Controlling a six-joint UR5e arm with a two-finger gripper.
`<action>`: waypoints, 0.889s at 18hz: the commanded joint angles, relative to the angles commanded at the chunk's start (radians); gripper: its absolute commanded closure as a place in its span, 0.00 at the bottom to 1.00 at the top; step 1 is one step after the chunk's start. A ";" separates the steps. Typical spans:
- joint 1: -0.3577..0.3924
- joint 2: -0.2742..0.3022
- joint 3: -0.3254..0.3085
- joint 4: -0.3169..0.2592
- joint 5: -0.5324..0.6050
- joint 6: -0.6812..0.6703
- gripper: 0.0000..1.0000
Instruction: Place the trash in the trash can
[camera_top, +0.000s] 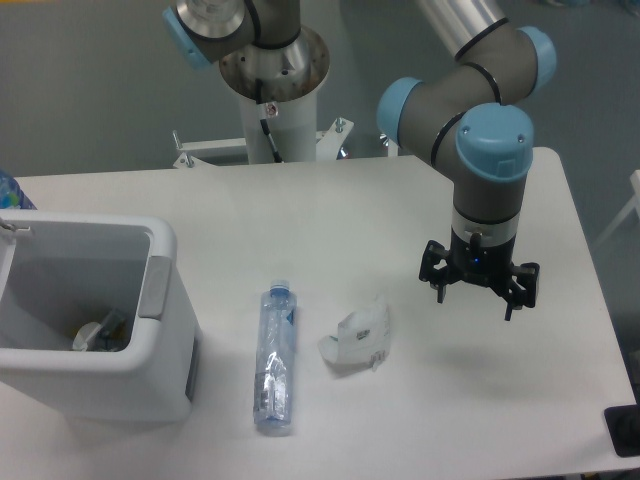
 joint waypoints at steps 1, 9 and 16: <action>0.000 0.000 -0.002 0.000 0.002 0.000 0.00; -0.017 0.014 -0.075 0.034 -0.009 -0.002 0.00; -0.090 0.025 -0.184 0.092 -0.006 0.000 0.00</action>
